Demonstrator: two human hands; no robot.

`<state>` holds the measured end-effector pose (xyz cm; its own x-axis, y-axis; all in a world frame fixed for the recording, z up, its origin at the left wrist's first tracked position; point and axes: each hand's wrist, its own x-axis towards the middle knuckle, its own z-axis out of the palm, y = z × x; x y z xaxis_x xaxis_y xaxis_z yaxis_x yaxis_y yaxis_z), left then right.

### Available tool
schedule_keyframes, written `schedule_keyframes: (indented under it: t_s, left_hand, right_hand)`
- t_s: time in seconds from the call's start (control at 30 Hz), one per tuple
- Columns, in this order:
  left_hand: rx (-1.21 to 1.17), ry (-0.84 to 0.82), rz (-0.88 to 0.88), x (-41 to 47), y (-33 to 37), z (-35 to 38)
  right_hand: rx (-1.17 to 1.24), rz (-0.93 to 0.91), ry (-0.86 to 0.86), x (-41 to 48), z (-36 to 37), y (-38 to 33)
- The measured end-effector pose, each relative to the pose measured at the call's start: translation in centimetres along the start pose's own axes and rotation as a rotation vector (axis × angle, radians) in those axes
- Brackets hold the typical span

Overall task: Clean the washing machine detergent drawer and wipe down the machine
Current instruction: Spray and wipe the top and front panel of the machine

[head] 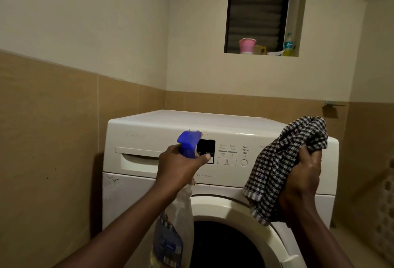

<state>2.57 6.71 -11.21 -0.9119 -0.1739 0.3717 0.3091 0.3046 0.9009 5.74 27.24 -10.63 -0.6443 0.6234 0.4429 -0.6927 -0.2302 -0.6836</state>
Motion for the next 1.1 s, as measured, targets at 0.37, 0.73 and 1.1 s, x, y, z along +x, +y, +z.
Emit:
schedule_keyframes:
  t_s: [0.37, 0.73, 1.1]
  left_hand:
    - [0.095, -0.061, -0.132, -3.5, -5.0, -0.4]
    - [-0.050, 0.021, -0.124, -2.5, -4.8, -2.3]
    - [-0.097, 0.074, -0.133, -1.4, -6.0, -2.3]
  right_hand:
    - [-0.424, -0.254, 0.055, 0.4, 1.3, 2.4]
    - [-1.198, -0.911, -0.538, -2.7, 5.7, 11.4]
    - [-1.340, -1.265, -0.776, -3.2, 2.4, 14.3]
